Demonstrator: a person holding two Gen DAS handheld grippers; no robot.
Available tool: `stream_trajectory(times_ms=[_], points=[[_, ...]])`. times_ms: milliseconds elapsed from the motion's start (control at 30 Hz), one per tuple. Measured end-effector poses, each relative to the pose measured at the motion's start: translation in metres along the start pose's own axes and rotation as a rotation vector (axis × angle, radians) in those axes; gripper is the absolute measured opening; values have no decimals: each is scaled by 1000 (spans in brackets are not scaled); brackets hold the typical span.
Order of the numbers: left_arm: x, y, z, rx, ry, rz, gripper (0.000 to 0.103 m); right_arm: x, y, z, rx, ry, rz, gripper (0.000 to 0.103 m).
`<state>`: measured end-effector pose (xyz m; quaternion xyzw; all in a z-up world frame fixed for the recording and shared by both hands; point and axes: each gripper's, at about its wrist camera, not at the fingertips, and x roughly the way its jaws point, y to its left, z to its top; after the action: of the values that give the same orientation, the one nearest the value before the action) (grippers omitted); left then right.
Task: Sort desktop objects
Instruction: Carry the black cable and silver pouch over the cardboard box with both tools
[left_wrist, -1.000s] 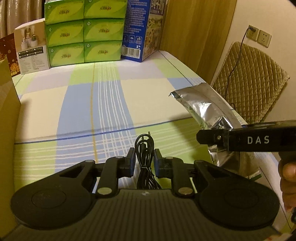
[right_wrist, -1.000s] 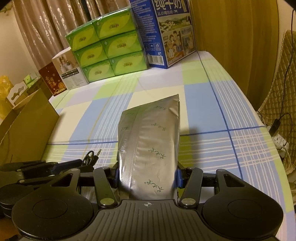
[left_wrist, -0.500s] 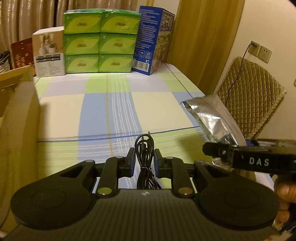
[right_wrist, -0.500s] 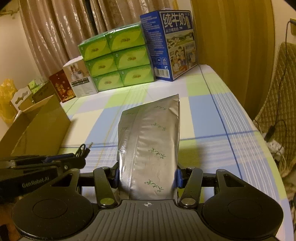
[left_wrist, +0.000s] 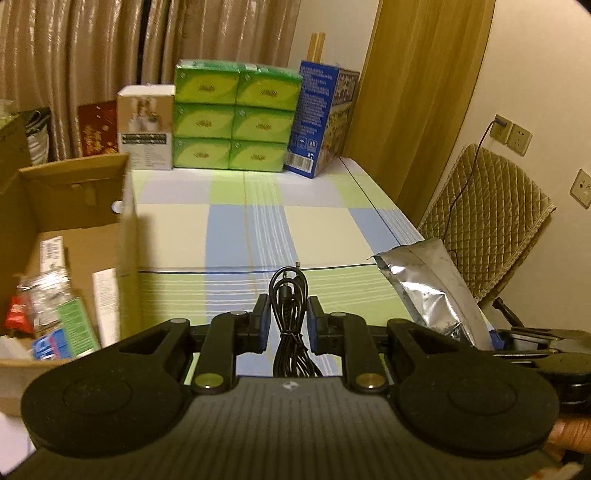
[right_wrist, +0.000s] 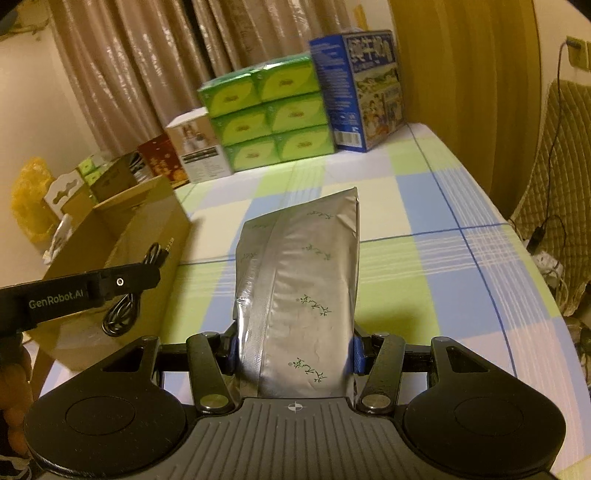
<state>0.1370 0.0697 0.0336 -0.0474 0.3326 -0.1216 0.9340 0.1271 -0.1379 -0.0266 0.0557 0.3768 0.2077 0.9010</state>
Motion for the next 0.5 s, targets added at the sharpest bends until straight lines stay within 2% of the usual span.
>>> stream_trajectory(times_ms=[267, 500], points=[[-51, 15, -15, -10, -32, 42, 16, -26, 41, -10, -86, -29, 14, 50], [-84, 35, -22, -21, -52, 86, 16, -32, 71, -15, -122, -37, 55, 50]])
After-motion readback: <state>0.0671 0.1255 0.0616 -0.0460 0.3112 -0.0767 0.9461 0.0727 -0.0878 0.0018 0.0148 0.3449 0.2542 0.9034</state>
